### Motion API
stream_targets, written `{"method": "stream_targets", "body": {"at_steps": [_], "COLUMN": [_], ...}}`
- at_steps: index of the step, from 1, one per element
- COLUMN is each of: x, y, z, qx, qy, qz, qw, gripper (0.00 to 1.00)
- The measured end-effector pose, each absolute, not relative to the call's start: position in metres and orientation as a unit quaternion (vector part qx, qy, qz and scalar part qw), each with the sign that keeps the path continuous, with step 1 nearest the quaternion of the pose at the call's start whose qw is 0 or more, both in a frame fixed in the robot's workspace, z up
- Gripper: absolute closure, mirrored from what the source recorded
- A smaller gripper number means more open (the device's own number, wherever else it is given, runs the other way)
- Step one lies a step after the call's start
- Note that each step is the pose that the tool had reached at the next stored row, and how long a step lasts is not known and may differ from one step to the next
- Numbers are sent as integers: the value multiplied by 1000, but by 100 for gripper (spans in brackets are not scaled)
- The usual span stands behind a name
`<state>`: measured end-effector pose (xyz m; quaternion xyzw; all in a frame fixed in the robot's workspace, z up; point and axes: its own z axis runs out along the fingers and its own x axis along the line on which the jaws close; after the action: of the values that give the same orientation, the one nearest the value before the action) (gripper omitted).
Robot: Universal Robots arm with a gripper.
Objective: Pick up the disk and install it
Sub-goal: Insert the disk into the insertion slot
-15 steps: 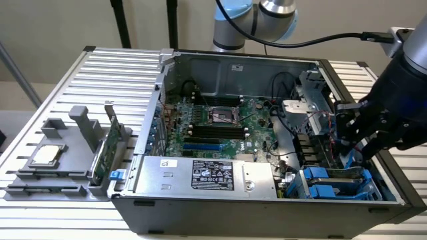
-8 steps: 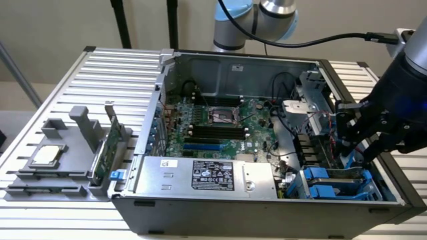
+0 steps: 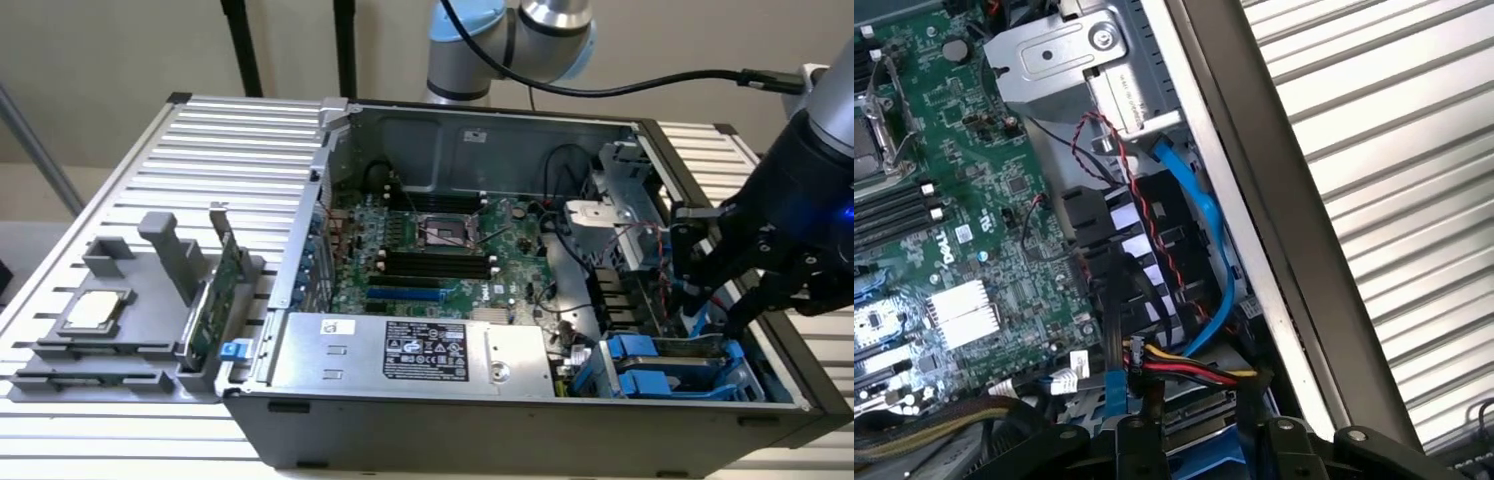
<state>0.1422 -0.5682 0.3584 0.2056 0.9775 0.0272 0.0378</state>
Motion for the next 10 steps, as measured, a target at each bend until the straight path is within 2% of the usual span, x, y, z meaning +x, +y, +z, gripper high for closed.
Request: {"method": "stream_targets", "body": {"at_steps": [10], "x": [142], "y": [-570], "z": [359], "qx": [262], "qy": [964], "qz": [25], "qw": [39], "gripper": [58]}}
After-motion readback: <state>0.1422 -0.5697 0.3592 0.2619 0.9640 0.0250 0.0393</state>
